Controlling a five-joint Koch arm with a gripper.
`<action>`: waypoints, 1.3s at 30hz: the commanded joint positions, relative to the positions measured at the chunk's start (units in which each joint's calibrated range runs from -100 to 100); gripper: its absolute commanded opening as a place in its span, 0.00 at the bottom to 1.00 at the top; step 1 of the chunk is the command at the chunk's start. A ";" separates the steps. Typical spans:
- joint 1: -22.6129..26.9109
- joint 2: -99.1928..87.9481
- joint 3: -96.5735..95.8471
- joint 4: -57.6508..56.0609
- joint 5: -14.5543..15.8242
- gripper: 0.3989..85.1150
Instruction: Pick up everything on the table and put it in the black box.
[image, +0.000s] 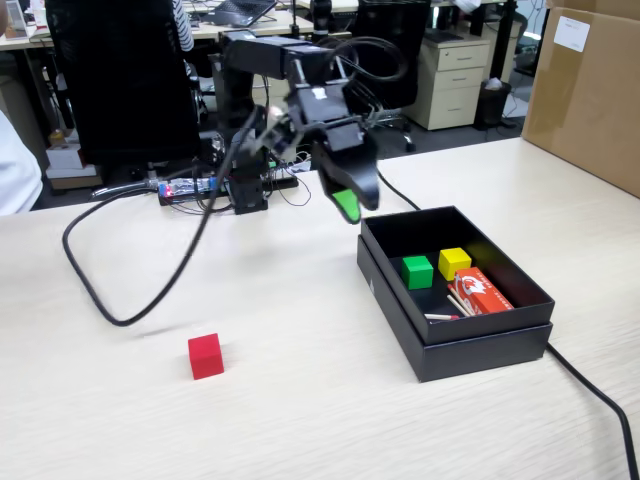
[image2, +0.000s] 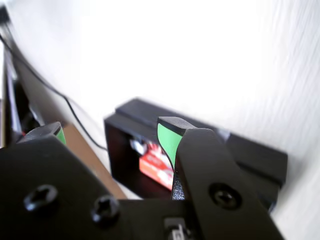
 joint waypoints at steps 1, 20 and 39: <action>-4.30 -4.11 2.34 -0.35 -3.71 0.49; -13.72 26.07 1.35 8.03 -10.89 0.54; -14.99 42.13 6.69 11.57 -12.75 0.51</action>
